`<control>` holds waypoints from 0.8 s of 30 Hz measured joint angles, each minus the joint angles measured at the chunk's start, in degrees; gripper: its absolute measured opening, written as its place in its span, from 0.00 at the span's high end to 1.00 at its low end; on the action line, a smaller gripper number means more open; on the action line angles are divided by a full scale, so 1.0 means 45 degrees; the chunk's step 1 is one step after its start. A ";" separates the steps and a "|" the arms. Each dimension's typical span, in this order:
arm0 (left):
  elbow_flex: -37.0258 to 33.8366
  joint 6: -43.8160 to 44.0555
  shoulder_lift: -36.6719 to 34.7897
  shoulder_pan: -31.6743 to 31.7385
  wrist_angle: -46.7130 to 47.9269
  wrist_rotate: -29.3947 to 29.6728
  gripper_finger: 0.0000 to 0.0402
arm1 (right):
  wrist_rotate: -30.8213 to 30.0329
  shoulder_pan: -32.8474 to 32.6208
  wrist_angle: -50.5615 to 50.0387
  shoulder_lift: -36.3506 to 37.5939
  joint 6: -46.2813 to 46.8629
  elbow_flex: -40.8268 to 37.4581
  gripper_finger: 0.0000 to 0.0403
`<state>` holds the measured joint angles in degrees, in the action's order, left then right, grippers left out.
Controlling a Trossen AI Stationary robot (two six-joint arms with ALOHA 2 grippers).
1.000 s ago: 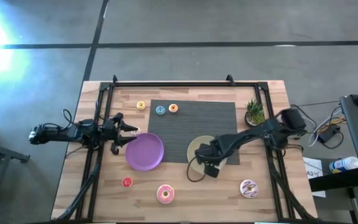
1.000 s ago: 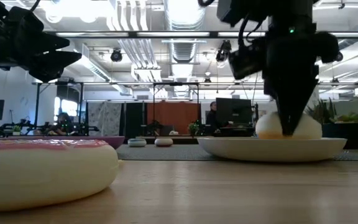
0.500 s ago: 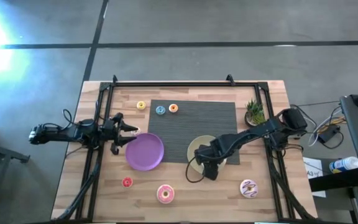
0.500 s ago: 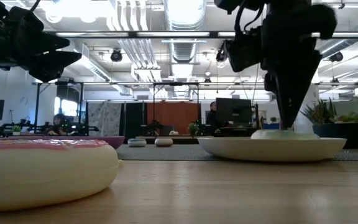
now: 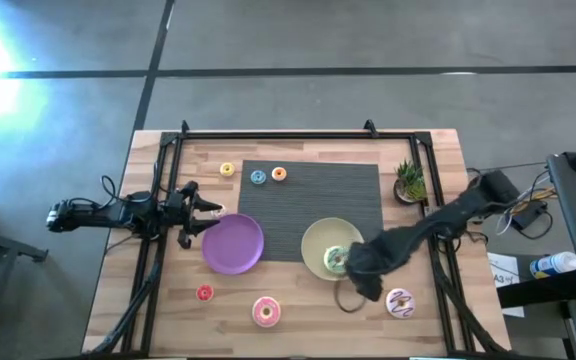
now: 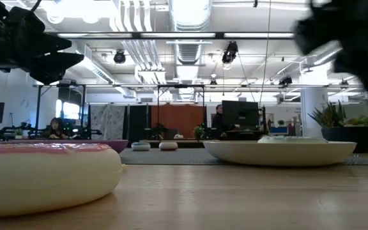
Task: Pick & Place donuts
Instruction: Put the large purple donut on the brown plate
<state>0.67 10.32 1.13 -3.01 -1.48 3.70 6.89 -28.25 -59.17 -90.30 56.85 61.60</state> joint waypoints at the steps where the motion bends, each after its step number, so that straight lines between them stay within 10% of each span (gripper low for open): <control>1: 0.0000 -0.0003 0.0000 0.0000 -0.0003 -0.0005 0.55 | 0.0249 -0.0355 0.0129 0.0304 0.0585 -0.0396 0.42; 11: 0.0000 -0.0002 0.0000 -0.0015 0.0000 -0.0005 0.55 | 0.0461 -0.3527 0.2080 0.1703 0.1713 -0.2608 0.40; 24: 0.0000 -0.0003 0.0019 -0.0010 0.0000 -0.0005 0.55 | 0.0355 -0.3837 0.3034 0.1500 0.1179 -0.4083 0.34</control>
<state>0.67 10.31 1.21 -3.05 -1.48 3.68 8.49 -45.52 -45.52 -83.55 62.16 43.23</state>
